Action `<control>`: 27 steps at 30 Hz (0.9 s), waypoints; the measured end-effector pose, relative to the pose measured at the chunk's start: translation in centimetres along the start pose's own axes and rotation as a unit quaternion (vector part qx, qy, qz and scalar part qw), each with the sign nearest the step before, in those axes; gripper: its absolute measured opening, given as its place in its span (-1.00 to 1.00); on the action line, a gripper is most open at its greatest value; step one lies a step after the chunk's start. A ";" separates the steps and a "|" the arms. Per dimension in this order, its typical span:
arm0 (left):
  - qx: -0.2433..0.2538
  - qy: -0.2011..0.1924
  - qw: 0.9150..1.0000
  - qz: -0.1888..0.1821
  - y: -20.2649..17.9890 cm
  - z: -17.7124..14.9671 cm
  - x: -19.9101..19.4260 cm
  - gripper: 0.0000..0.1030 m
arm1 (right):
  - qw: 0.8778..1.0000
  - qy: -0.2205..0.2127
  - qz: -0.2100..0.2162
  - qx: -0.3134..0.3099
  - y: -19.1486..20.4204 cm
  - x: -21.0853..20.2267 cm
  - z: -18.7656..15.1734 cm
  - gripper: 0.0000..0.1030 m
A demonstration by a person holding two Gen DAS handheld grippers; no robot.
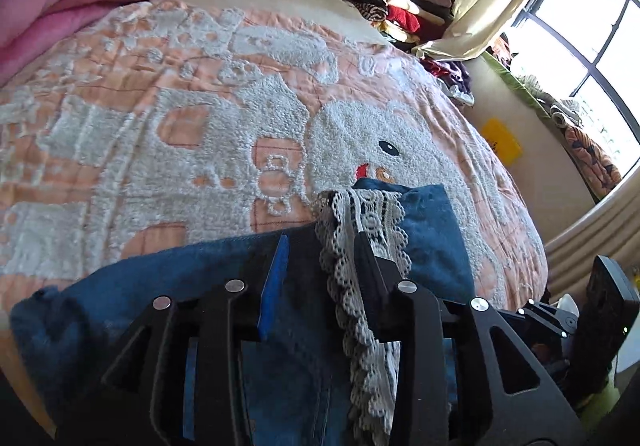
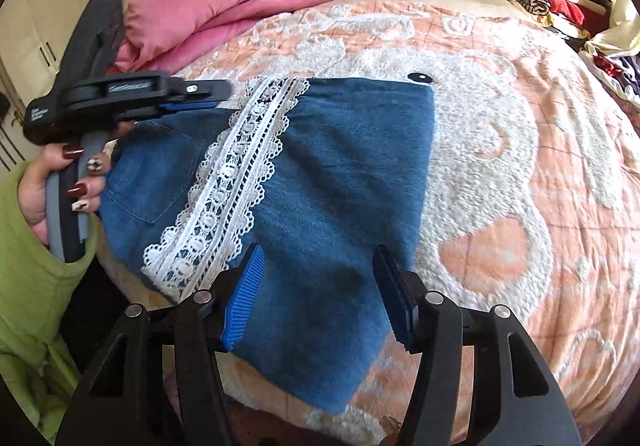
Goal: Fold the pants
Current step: 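Lay the folded lace leg flat and open both tools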
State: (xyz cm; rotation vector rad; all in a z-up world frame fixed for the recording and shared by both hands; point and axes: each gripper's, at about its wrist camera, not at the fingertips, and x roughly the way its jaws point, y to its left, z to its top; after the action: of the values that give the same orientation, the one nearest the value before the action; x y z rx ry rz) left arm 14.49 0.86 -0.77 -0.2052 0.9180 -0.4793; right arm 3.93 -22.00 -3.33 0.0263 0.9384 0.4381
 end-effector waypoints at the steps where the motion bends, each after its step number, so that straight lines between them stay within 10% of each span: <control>1: 0.003 -0.001 1.000 0.003 -0.1 -0.3 -0.5 -0.48 | 1.000 -0.002 -0.001 -0.001 0.1 -0.4 -0.1 0.08; 17: -0.047 0.087 0.992 -0.083 -1.9 -9.1 -2.9 -0.50 | 1.000 -0.019 0.004 -0.012 0.9 -2.3 -1.7 0.08; 27: -0.063 0.127 0.987 -0.072 -3.0 -10.7 0.8 -0.39 | 1.000 -0.011 0.008 -0.016 1.5 -1.9 -2.4 0.08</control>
State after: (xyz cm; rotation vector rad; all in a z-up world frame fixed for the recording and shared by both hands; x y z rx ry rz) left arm 5.44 -1.80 -6.65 -0.3319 1.1900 -0.5907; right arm 0.55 -21.70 -2.99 0.0088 0.9103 0.4668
